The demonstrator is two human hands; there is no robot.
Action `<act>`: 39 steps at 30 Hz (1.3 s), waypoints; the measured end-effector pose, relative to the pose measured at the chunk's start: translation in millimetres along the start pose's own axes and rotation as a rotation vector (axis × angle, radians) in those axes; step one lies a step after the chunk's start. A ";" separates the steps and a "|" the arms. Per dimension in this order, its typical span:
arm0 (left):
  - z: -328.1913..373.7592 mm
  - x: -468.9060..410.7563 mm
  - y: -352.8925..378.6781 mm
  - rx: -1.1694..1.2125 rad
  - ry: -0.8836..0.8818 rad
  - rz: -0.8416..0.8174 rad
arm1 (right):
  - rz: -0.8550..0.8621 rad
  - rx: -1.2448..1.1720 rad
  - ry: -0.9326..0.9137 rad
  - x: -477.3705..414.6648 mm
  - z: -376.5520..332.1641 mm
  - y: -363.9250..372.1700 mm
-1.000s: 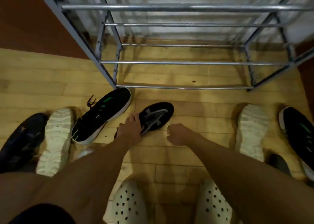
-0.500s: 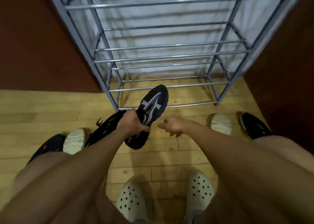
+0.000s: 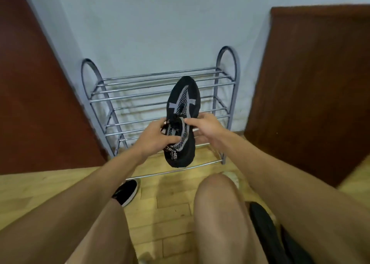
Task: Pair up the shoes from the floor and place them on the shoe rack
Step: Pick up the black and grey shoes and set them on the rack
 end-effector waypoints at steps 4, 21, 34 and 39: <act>16.0 -1.5 40.4 0.086 -0.133 -0.166 | 0.087 -0.154 -0.001 24.6 25.3 -46.0; -51.1 45.7 266.2 0.142 -0.440 -0.133 | 0.080 0.387 0.314 152.1 191.1 -176.5; -128.6 133.7 320.6 0.022 -0.582 -0.290 | 0.110 0.701 0.700 299.3 310.9 -181.5; -166.1 154.3 294.2 -0.180 -0.622 -0.347 | 0.273 0.611 0.859 334.9 371.1 -154.3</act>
Point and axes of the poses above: each hand's wrist, its own x-axis away from the middle knuckle, its own y-axis out of the palm, z = x × y, the point moved 1 cm from there along -x, towards the middle knuckle, and after that the axes turned 13 degrees about x, right-handed, at the moved point
